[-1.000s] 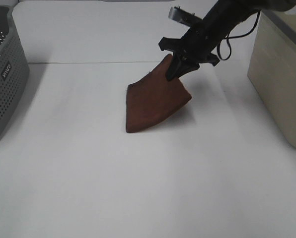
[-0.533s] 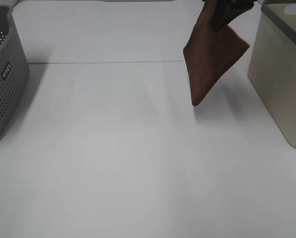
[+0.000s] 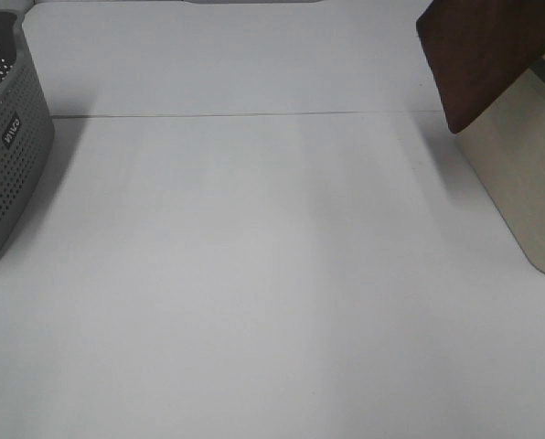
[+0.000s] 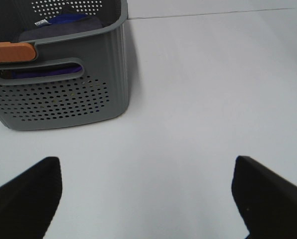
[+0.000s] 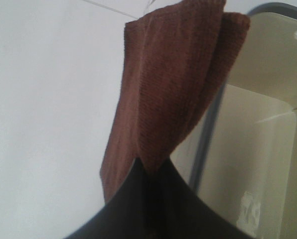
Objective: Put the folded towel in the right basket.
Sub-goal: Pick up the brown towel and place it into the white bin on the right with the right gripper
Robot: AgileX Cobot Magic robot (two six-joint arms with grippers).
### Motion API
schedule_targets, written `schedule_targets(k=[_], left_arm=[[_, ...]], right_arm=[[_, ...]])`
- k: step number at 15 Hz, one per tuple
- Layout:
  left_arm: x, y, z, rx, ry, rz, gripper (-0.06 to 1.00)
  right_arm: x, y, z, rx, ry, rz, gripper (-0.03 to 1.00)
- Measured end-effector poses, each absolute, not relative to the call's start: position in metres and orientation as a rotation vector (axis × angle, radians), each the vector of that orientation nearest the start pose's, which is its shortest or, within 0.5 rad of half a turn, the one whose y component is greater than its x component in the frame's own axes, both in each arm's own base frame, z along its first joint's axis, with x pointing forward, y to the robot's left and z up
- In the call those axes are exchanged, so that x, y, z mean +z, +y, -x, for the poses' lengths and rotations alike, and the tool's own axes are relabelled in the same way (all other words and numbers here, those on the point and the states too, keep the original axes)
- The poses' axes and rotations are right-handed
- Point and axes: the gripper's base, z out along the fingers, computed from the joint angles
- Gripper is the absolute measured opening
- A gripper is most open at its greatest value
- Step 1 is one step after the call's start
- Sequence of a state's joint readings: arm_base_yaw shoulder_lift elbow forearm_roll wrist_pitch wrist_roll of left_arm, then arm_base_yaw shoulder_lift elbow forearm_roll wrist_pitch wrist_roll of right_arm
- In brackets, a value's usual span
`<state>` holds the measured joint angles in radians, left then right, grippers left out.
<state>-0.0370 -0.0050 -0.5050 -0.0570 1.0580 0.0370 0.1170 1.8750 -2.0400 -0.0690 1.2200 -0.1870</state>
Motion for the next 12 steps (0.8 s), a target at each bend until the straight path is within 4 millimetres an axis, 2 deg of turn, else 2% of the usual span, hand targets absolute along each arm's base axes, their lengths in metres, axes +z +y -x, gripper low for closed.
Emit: schedule_targets(k=[1,2,3,4,7,9,11,12], left_arm=[[0.279,-0.004,0.006,-0.068,2.029,-0.078,0.88],[0.279,-0.004,0.006,-0.068,2.029,-0.078,0.88],[0.279,-0.004,0.006,-0.068,2.029,-0.078,0.88],[0.279,-0.004,0.006,-0.068,2.029,-0.078,0.88],[0.279,-0.004,0.006,-0.068,2.029,-0.078,0.88],[0.279,-0.004,0.006,-0.068,2.029,-0.078,0.88],[0.279,-0.004,0.006,-0.068,2.029,-0.078,0.88],[0.279,-0.004,0.006,-0.068,2.029,-0.078,0.88]], right_arm=[[0.390,0.018,-0.410,-0.091,2.523,0.302,0.01],[0.390,0.006,-0.410,-0.081,2.529,0.258,0.01],[0.389,-0.015,-0.411,-0.041,2.536,0.178,0.01],[0.388,-0.047,-0.409,0.009,2.537,0.059,0.01],[0.384,-0.099,-0.404,0.094,2.521,-0.137,0.01],[0.365,-0.120,-0.410,0.129,2.551,-0.213,0.01],[0.345,-0.128,-0.419,0.137,2.592,-0.235,0.01],[0.325,-0.132,-0.428,0.143,2.635,-0.246,0.02]])
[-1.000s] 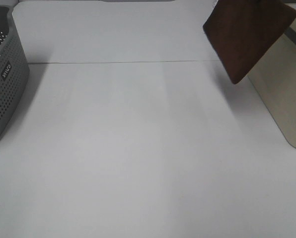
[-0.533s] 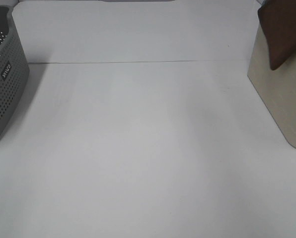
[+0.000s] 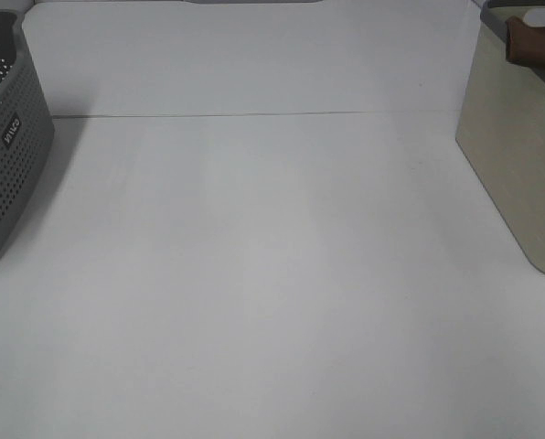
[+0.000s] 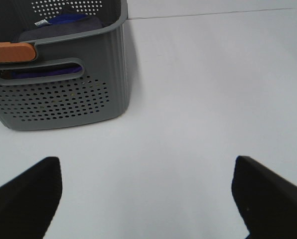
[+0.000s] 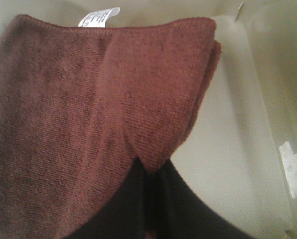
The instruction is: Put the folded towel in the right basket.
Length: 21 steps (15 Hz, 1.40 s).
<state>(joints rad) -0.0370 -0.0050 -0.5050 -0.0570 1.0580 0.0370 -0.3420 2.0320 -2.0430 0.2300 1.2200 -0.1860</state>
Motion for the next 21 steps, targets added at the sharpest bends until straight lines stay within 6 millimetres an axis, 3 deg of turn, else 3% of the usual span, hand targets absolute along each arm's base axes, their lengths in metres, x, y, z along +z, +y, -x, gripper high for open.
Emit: schedule_targets(k=[2,4,7,9,11,14,16,19,21], left_arm=[[0.279,-0.004,0.006,-0.068,2.029,-0.078,0.88],[0.279,-0.004,0.006,-0.068,2.029,-0.078,0.88],[0.279,-0.004,0.006,-0.068,2.029,-0.078,0.88],[0.279,-0.004,0.006,-0.068,2.029,-0.078,0.88],[0.279,-0.004,0.006,-0.068,2.029,-0.078,0.88],[0.279,-0.004,0.006,-0.068,2.029,-0.078,0.88],[0.279,-0.004,0.006,-0.068,2.029,-0.078,0.88],[0.279,-0.004,0.006,-0.068,2.029,-0.078,0.88],[0.279,-0.004,0.006,-0.068,2.029,-0.078,0.88]], right_arm=[[0.302,-0.137,-0.436,0.123,2.692,-0.275,0.07],[0.286,-0.143,-0.440,0.086,2.732,-0.315,0.25],[0.281,-0.145,-0.441,0.070,2.743,-0.353,0.60],[0.283,-0.143,-0.441,0.091,2.733,-0.356,0.70],[0.301,-0.136,-0.437,0.154,2.684,-0.357,0.72],[0.344,-0.120,-0.423,0.275,2.564,-0.336,0.73],[0.364,-0.106,-0.416,0.272,2.527,-0.290,0.73],[0.405,-0.045,-0.400,0.218,2.471,-0.088,0.73],[0.426,-0.016,-0.385,0.174,2.435,0.000,0.73]])
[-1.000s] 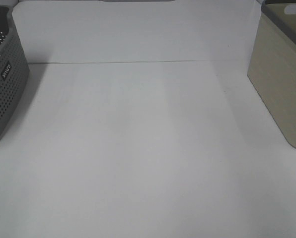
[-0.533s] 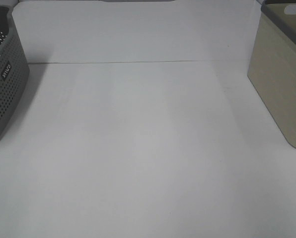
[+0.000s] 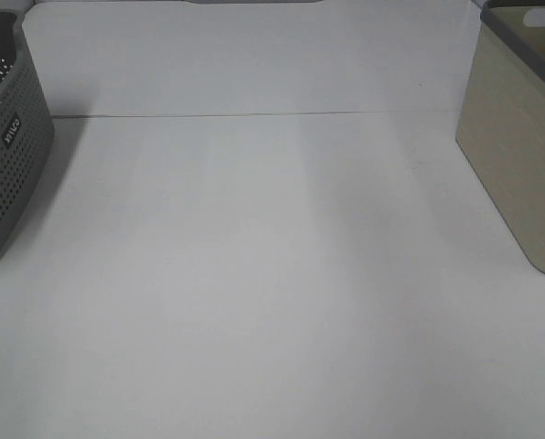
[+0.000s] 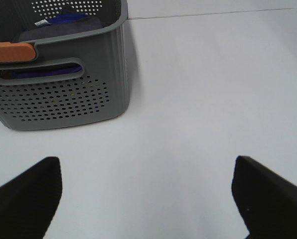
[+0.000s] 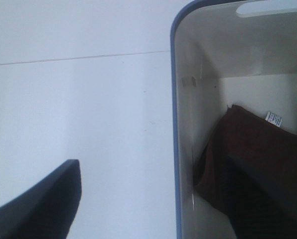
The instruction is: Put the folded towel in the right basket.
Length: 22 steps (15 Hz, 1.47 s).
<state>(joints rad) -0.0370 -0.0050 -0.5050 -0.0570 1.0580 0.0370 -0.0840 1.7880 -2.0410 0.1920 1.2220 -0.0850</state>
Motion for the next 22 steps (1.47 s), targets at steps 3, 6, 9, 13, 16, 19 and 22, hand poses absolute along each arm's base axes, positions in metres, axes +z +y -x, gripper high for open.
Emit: schedule_targets(k=[3,6,9,13,16,19,22], left_arm=[[0.279,-0.004,0.006,-0.068,2.029,-0.078,0.88],[0.279,-0.004,0.006,-0.068,2.029,-0.078,0.88],[0.279,-0.004,0.006,-0.068,2.029,-0.078,0.88],[0.279,-0.004,0.006,-0.068,2.029,-0.078,0.88],[0.279,-0.004,0.006,-0.068,2.029,-0.078,0.88],[0.279,-0.004,0.006,-0.068,2.029,-0.078,0.88],[0.279,-0.004,0.006,-0.068,2.029,-0.078,0.88]], right_arm=[[0.455,0.012,-0.349,0.139,2.374,0.103,0.73],[0.454,0.012,-0.296,0.120,2.403,0.108,0.73],[0.434,0.012,-0.240,0.121,2.462,0.106,0.73],[0.390,0.011,-0.162,0.126,2.524,0.104,0.73],[0.360,0.010,-0.110,0.107,2.515,0.105,0.73],[0.317,0.009,-0.058,0.103,2.476,0.106,0.73],[0.286,0.008,-0.021,0.082,2.346,0.105,0.73]])
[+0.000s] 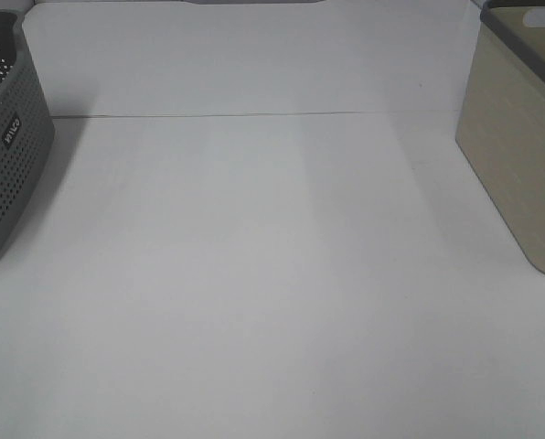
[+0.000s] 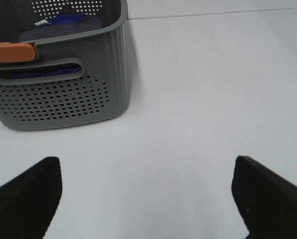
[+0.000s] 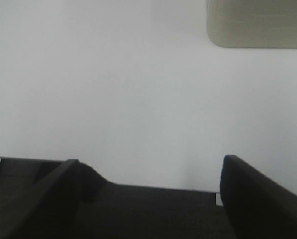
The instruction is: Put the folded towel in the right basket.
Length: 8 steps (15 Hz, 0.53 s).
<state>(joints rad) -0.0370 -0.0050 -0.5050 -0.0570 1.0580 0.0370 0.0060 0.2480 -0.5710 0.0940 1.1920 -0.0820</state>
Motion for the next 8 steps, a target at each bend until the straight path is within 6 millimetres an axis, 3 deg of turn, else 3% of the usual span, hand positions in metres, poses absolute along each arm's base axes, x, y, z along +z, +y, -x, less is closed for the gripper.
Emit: schedule_targets(k=[4,8], left_arm=[[0.279,-0.004,0.006,-0.068,2.029,-0.078,0.88],[0.279,-0.004,0.006,-0.068,2.029,-0.078,0.88]], right_arm=[[0.284,0.006,0.006,0.042,2.028,0.093,0.73],[0.279,0.004,0.007,0.016,2.030,0.091,0.73]])
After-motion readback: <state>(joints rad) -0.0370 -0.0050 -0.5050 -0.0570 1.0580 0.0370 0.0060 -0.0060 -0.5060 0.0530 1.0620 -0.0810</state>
